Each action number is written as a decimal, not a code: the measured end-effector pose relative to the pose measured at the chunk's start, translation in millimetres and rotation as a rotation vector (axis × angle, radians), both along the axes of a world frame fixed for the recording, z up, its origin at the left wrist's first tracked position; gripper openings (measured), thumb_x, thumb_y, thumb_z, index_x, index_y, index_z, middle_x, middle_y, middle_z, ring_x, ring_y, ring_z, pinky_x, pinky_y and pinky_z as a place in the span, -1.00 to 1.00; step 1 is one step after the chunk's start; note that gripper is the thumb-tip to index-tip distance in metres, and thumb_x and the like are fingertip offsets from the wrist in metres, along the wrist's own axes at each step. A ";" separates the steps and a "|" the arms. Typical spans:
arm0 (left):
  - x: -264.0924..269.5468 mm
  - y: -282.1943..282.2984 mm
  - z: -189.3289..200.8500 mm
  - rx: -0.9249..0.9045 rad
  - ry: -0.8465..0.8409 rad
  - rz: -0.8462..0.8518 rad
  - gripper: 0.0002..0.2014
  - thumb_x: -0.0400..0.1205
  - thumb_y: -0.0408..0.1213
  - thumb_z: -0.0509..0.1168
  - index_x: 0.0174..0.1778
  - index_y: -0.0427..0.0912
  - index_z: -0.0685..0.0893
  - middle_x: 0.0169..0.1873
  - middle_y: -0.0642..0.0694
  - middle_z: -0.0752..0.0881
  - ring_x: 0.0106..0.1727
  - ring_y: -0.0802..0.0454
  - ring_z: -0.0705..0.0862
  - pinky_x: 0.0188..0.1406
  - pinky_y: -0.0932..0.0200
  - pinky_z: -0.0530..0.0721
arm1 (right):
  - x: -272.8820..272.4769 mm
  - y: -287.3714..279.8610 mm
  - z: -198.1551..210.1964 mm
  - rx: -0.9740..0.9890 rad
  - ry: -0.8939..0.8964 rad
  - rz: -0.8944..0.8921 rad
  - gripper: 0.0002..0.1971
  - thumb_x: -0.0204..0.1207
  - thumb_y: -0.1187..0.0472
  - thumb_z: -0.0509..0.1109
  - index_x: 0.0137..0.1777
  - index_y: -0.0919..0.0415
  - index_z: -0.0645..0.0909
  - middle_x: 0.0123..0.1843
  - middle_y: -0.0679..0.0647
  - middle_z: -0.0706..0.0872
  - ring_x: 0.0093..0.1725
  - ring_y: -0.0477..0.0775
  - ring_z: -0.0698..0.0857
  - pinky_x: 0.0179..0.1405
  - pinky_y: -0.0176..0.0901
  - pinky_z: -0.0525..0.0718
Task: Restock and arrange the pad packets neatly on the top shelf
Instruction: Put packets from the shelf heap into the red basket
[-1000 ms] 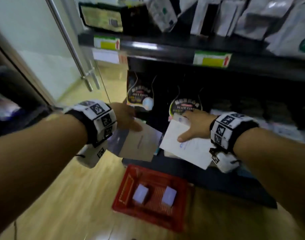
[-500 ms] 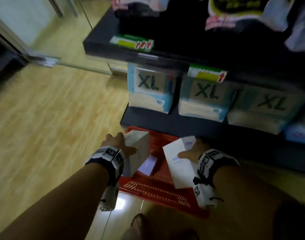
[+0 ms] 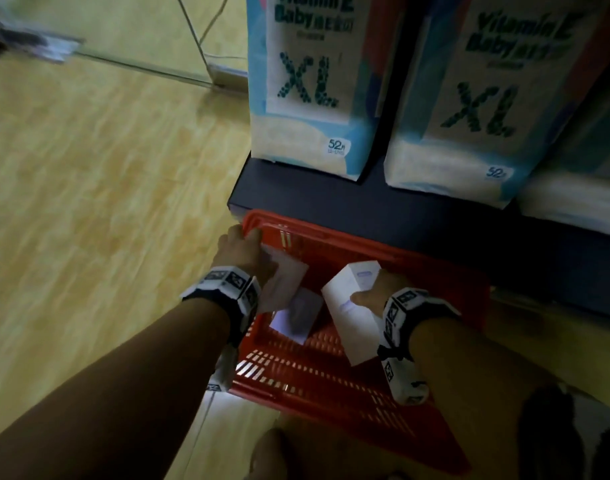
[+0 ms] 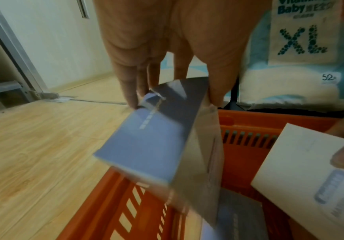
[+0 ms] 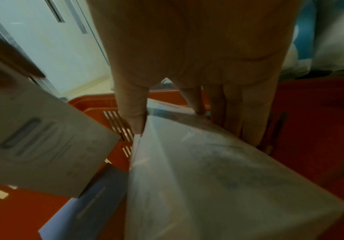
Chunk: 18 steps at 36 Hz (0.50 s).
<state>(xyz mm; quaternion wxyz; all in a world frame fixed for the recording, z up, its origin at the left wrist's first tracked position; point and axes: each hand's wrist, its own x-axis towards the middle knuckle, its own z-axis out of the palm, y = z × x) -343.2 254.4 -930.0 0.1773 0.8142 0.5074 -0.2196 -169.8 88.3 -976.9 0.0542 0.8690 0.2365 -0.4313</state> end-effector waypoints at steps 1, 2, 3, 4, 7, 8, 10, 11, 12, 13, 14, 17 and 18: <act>-0.1 0.3 2.3 0.000 -0.026 -0.011 -0.29 0.50 0.03 0.42 0.53 -0.07 0.32 0.52 -0.23 0.24 0.48 -0.29 0.28 0.35 -0.09 0.43 | -0.2 0.1 1.5 -0.010 0.002 0.029 -0.28 0.45 -0.16 0.44 0.54 0.17 0.40 0.47 0.19 0.53 0.41 0.23 0.55 0.36 0.01 0.56; -0.7 -0.7 5.6 -0.003 -0.038 -0.035 -0.30 0.52 0.03 0.40 0.54 -0.06 0.30 0.53 -0.23 0.23 0.49 -0.28 0.29 0.37 -0.07 0.42 | -0.1 -0.5 4.2 -0.028 -0.001 0.059 -0.38 0.52 -0.11 0.37 0.52 0.15 0.42 0.44 0.19 0.55 0.38 0.24 0.57 0.34 0.01 0.58; -2.2 -3.0 10.6 -0.013 -0.030 -0.062 -0.32 0.54 0.03 0.37 0.54 -0.04 0.30 0.53 -0.23 0.25 0.49 -0.26 0.31 0.37 -0.06 0.43 | 0.4 -2.3 7.4 -0.040 -0.008 0.091 -0.47 0.58 -0.03 0.30 0.52 0.13 0.42 0.42 0.20 0.56 0.36 0.25 0.58 0.32 0.01 0.59; -4.1 -5.6 16.0 -0.025 -0.015 -0.087 -0.36 0.56 0.03 0.35 0.54 -0.02 0.31 0.52 -0.22 0.27 0.48 -0.25 0.33 0.36 -0.04 0.44 | 1.0 -6.0 11.8 -0.043 -0.018 0.125 -0.51 0.61 0.05 0.24 0.53 0.10 0.40 0.43 0.21 0.56 0.36 0.26 0.58 0.32 0.01 0.58; -9.7 -14.7 37.8 -0.056 0.042 -0.142 -0.47 0.60 0.03 0.29 0.48 -0.01 0.40 0.45 -0.18 0.37 0.42 -0.19 0.40 0.31 -0.02 0.48 | 0.5 -20.5 27.4 -0.028 -0.040 0.228 -0.52 0.62 0.12 0.26 0.53 0.12 0.41 0.44 0.24 0.55 0.39 0.27 0.57 0.35 0.05 0.55; -11.5 -17.6 46.9 -0.063 0.054 -0.158 -0.49 0.61 0.03 0.28 0.47 -0.01 0.42 0.42 -0.18 0.40 0.41 -0.18 0.42 0.30 -0.02 0.49 | 0.2 -25.5 36.0 -0.070 -0.029 0.271 -0.54 0.63 0.08 0.25 0.52 0.14 0.43 0.49 0.21 0.52 0.44 0.25 0.53 0.42 0.05 0.51; -15.0 -23.1 68.6 -0.092 0.082 -0.176 -0.52 0.62 0.01 0.27 0.46 0.00 0.44 0.41 -0.16 0.41 0.39 -0.16 0.43 0.27 -0.01 0.50 | 1.9 -31.2 56.2 -0.140 0.003 0.294 -0.52 0.67 -0.01 0.21 0.55 0.12 0.38 0.61 0.13 0.36 0.56 0.22 0.37 0.57 0.04 0.34; -17.0 -24.9 79.4 -0.105 0.094 -0.182 -0.54 0.63 -0.01 0.27 0.45 0.00 0.45 0.40 -0.16 0.42 0.39 -0.15 0.44 0.26 0.00 0.51 | 3.3 -31.8 69.9 -0.147 0.040 0.261 -0.52 0.68 -0.02 0.20 0.55 0.12 0.38 0.61 0.13 0.34 0.57 0.22 0.36 0.58 0.03 0.32; -17.9 -26.4 92.5 -0.113 0.101 -0.188 -0.55 0.63 -0.02 0.26 0.45 0.00 0.45 0.40 -0.16 0.43 0.38 -0.15 0.45 0.26 0.00 0.51 | 6.0 -31.9 86.7 -0.138 0.065 0.255 -0.54 0.67 -0.01 0.22 0.51 0.16 0.43 0.58 0.17 0.40 0.52 0.23 0.41 0.53 0.00 0.38; -18.2 -27.4 106.8 -0.119 0.106 -0.195 -0.55 0.64 -0.02 0.25 0.45 0.00 0.45 0.40 -0.16 0.43 0.38 -0.15 0.45 0.27 0.00 0.51 | 9.3 -32.0 104.1 -0.108 0.060 0.271 -0.55 0.66 -0.01 0.25 0.46 0.19 0.49 0.51 0.19 0.48 0.45 0.23 0.49 0.44 -0.04 0.46; -17.0 -27.9 122.6 -0.119 0.108 -0.205 -0.55 0.65 -0.01 0.24 0.45 -0.01 0.44 0.40 -0.17 0.43 0.39 -0.16 0.45 0.27 -0.01 0.51 | 13.3 -32.9 123.1 -0.075 0.047 0.281 -0.55 0.64 -0.02 0.27 0.43 0.22 0.51 0.47 0.20 0.53 0.41 0.22 0.54 0.36 -0.08 0.51; -7.2 -24.8 176.4 -0.090 0.105 -0.228 -0.53 0.66 0.02 0.22 0.47 -0.05 0.43 0.40 -0.18 0.45 0.39 -0.18 0.46 0.26 -0.01 0.51 | 25.0 -30.5 184.1 -0.021 0.030 0.335 -0.47 0.66 -0.04 0.26 0.52 0.24 0.42 0.53 0.19 0.47 0.47 0.19 0.49 0.41 -0.12 0.47; -2.3 -22.9 196.7 -0.075 0.098 -0.238 -0.53 0.67 0.02 0.21 0.48 -0.05 0.42 0.40 -0.17 0.46 0.38 -0.17 0.47 0.24 0.00 0.51 | 28.2 -26.7 207.5 -0.002 0.019 0.354 -0.48 0.66 -0.03 0.26 0.53 0.24 0.42 0.54 0.18 0.46 0.47 0.18 0.48 0.42 -0.12 0.46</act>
